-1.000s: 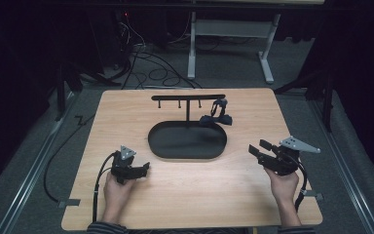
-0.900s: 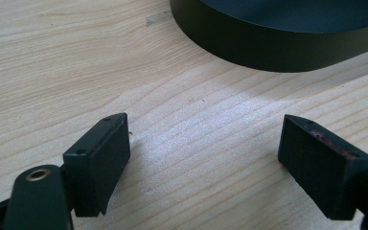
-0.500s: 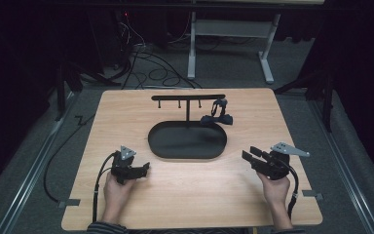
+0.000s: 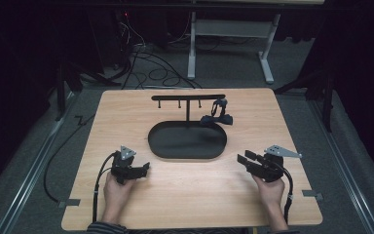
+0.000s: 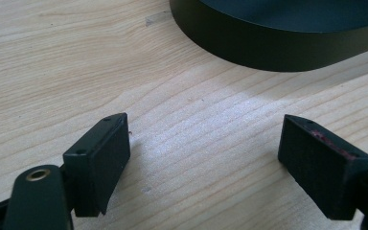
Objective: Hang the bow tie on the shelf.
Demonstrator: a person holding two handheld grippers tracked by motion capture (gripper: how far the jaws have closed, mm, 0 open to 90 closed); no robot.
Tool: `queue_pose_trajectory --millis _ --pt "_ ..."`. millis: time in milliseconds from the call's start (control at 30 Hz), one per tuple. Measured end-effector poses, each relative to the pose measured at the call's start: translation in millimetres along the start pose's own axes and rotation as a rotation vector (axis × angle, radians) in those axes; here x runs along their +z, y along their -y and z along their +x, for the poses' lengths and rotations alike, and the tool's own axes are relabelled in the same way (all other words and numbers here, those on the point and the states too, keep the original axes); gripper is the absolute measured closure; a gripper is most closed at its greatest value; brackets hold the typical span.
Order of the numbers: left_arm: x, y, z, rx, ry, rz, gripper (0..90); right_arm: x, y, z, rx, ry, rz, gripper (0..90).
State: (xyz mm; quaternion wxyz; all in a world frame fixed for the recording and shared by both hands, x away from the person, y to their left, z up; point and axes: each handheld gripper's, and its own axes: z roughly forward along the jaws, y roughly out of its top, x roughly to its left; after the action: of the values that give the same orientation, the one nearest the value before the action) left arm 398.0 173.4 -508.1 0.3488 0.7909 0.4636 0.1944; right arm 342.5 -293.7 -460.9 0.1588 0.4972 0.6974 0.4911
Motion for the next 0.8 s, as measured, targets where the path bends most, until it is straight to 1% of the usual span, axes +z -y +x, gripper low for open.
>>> queue_pose_trajectory --millis 367,533,733,800 --pt "0.0 0.0 -0.1 0.000 -0.001 -0.001 18.7 7.7 3.1 4.2 -0.001 -0.011 0.024 55.0" --pt "0.0 0.1 -0.1 0.000 -0.001 -0.001 18.7 13.5 4.5 3.8 -0.004 -0.014 0.033 55.4" --pt "0.0 0.1 -0.2 0.000 -0.001 -0.001 18.7 22.2 5.4 4.2 -0.004 -0.018 0.063 55.7" --pt "-0.1 0.1 -0.2 0.000 -0.001 -0.001 18.7 23.9 5.7 4.8 -0.007 -0.020 0.062 55.7"
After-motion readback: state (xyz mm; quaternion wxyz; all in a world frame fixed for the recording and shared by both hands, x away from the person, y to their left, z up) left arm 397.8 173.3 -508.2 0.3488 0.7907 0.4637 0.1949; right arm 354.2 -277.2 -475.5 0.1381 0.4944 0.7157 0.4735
